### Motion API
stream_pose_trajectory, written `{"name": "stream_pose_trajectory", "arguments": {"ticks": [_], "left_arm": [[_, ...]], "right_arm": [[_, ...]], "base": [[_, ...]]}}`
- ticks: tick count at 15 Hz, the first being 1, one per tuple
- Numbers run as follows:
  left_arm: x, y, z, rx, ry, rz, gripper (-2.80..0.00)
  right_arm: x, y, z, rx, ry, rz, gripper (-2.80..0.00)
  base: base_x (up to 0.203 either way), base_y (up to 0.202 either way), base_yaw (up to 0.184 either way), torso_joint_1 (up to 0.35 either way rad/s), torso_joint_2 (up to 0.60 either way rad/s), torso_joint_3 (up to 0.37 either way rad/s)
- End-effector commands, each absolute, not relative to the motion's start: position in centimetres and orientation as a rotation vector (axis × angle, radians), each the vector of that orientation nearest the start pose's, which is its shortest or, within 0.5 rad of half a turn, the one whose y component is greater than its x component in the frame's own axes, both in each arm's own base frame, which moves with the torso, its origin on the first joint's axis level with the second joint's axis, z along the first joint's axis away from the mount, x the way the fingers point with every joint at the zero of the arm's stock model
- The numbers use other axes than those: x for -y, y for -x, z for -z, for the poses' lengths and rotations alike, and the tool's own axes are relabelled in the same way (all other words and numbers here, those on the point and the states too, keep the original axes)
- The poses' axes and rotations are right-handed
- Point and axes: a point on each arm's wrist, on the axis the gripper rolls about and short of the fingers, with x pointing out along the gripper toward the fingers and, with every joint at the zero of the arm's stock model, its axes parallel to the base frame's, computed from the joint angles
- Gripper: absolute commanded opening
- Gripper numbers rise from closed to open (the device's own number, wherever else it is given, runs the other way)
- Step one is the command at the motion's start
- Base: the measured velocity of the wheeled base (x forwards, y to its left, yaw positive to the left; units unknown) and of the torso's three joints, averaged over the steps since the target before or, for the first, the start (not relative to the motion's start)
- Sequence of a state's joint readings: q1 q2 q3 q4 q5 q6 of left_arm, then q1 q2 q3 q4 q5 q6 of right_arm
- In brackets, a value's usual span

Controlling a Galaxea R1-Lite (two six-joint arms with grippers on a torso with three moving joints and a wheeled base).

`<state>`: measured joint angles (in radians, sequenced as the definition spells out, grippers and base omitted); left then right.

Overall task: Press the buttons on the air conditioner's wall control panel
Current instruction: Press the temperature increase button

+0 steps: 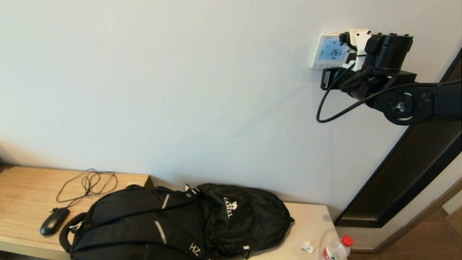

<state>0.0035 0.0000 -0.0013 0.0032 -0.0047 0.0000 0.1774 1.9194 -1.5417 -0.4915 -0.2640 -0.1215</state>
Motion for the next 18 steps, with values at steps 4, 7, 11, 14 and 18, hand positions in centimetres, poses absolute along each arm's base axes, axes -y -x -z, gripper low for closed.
{"name": "stream_pose_trajectory", "arguments": {"ticks": [4,7,11,14,18], "left_arm": [[0.0,2.3,-7.5,-0.002,0.000,0.001,-2.80],[0.0,2.3,-7.6,0.000,0.000,0.001,-2.80],[0.0,2.3,-7.5,-0.002,0.000,0.000,-2.80],[0.0,2.3,-7.5,-0.002,0.000,0.000,-2.80],[0.0,2.3,-7.5,-0.002,0.000,0.000,-2.80]], "right_arm": [[-6.3,-38.7,-30.5,0.120,0.094,0.096,-2.80],[-6.3,-39.2,-30.3,0.119,0.095,0.099,-2.80],[-6.1,-39.6,-29.6,0.100,0.099,0.104,-2.80],[-6.1,-39.7,-29.6,0.101,0.099,0.105,-2.80],[-6.1,-39.7,-29.7,0.103,0.098,0.105,-2.80]], "base": [[0.000,0.000,0.000,0.000,0.00,0.000],[0.000,0.000,0.000,0.000,0.00,0.000],[0.000,0.000,0.000,0.000,0.00,0.000],[0.000,0.000,0.000,0.000,0.00,0.000],[0.000,0.000,0.000,0.000,0.00,0.000]]}}
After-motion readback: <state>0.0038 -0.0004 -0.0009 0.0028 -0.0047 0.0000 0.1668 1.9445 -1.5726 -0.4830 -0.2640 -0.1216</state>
